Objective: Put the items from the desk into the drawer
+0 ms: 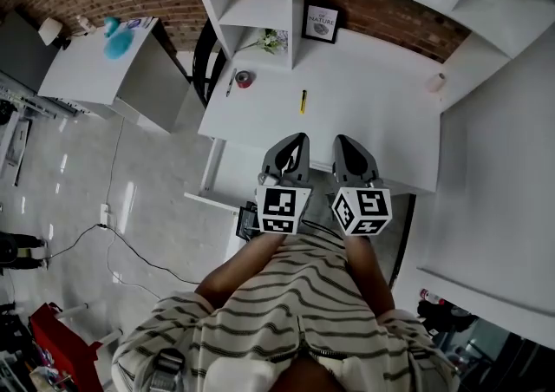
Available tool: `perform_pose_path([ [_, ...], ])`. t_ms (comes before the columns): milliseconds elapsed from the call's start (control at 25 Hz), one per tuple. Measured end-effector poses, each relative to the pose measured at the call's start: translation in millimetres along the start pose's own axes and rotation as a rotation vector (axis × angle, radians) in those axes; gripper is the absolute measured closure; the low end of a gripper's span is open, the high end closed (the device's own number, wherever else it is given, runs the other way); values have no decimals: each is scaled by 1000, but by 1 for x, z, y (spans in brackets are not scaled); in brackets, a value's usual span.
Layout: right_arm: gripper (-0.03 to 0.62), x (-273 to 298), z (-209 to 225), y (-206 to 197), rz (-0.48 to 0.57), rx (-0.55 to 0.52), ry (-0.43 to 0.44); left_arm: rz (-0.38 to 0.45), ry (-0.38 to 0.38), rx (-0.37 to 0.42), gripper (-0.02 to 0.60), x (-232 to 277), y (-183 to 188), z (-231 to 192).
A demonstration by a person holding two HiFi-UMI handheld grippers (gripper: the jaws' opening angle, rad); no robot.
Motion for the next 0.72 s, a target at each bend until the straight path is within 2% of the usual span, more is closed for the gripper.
perform_pose_path([
  [440, 583, 26, 54, 6, -12, 8, 24, -16, 19, -18, 575, 55, 1, 18],
  [720, 583, 41, 95, 16, -21, 20, 57, -34, 69, -13, 575, 92, 8, 31],
])
Point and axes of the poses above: the fingertips, and each gripper's own axes: x forward along the fingers, z to its right, y out of its top, the point moved 2 cm from there along -x, backward along the fingers, and after that the axes turned 15 degrees about y, right-handed, at the moved point
